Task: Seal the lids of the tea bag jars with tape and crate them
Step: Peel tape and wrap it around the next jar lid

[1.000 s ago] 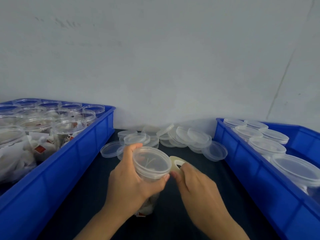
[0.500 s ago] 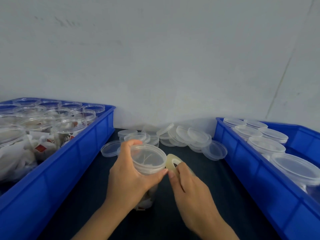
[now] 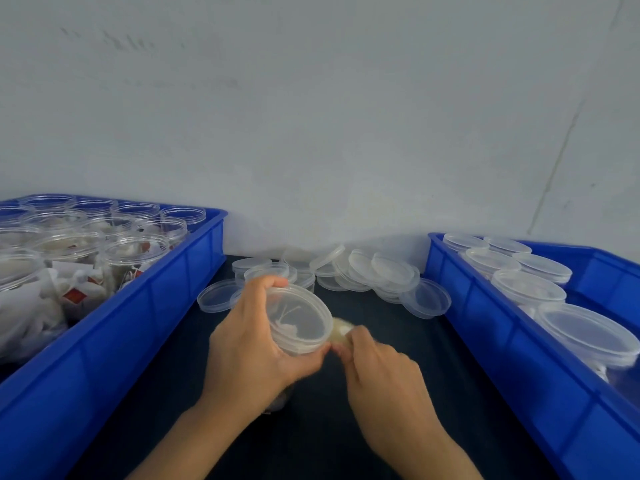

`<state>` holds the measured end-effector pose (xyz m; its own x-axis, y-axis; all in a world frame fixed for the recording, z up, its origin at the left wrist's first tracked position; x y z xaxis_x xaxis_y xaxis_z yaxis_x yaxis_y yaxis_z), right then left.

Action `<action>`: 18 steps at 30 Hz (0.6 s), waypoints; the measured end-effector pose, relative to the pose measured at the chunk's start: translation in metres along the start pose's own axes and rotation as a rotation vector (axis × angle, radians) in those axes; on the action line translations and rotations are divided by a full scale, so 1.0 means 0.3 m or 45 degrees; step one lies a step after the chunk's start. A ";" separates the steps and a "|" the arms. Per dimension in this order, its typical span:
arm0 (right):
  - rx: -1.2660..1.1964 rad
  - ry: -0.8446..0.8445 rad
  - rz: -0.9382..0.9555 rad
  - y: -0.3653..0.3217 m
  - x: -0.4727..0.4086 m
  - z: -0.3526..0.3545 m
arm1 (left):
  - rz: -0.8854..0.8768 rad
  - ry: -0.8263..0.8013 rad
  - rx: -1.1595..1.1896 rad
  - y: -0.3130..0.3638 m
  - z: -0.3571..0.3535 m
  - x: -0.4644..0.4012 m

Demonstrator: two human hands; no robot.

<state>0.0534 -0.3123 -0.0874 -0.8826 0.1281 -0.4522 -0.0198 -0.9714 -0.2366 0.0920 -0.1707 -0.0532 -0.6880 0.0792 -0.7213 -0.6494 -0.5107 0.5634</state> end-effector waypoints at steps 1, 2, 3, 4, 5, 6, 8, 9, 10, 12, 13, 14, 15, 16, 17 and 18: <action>-0.093 -0.070 -0.053 0.011 0.001 -0.018 | -0.058 0.006 -0.043 0.016 0.008 -0.001; -0.250 -0.143 -0.117 0.021 0.005 -0.039 | -0.111 0.012 -0.089 0.030 0.016 -0.003; -0.449 -0.205 -0.183 0.024 0.012 -0.058 | -0.148 0.007 -0.127 0.041 0.019 -0.003; -0.636 -0.261 -0.242 0.023 0.020 -0.077 | -0.173 -0.009 -0.157 0.049 0.019 -0.003; -0.784 -0.313 -0.280 0.018 0.027 -0.093 | -0.191 -0.028 -0.178 0.054 0.016 -0.002; -0.895 -0.364 -0.305 0.011 0.034 -0.108 | -0.202 -0.044 -0.190 0.058 0.013 0.000; -1.031 -0.435 -0.353 0.002 0.044 -0.129 | -0.199 -0.062 -0.185 0.059 0.011 0.001; -1.066 -0.434 -0.378 0.005 0.043 -0.131 | -0.190 -0.058 -0.173 0.058 0.012 0.001; -1.082 -0.409 -0.398 0.014 0.038 -0.128 | -0.179 -0.051 -0.160 0.056 0.014 0.000; -1.053 -0.337 -0.403 0.026 0.029 -0.112 | -0.168 -0.043 -0.158 0.053 0.014 -0.001; -1.027 -0.299 -0.398 0.026 0.028 -0.105 | -0.171 -0.041 -0.168 0.053 0.013 0.000; -0.993 -0.255 -0.392 0.024 0.028 -0.098 | -0.173 -0.039 -0.178 0.054 0.012 0.000; -0.939 -0.204 -0.377 0.021 0.029 -0.088 | -0.172 -0.039 -0.187 0.054 0.010 0.001; -0.859 -0.148 -0.353 0.019 0.029 -0.076 | -0.169 -0.040 -0.196 0.054 0.008 0.000; -0.769 -0.093 -0.322 0.016 0.029 -0.062 | -0.165 -0.040 -0.203 0.052 0.005 -0.001; -0.686 -0.044 -0.297 0.013 0.030 -0.047 | -0.163 -0.040 -0.205 0.049 0.004 -0.002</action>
<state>0.0520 -0.3122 -0.1044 -0.8987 0.3107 -0.3096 0.0185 -0.6784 -0.7345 0.0824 -0.1773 -0.0439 -0.6147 0.1776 -0.7685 -0.6736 -0.6250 0.3944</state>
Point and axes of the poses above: each hand's wrist, its own x-axis away from the middle knuckle, its own z-axis out of the back of the hand, y = z × x, the point moved 10 cm from there along -x, towards the middle knuckle, and after that the axes turned 8 degrees about y, right-handed, at the moved point
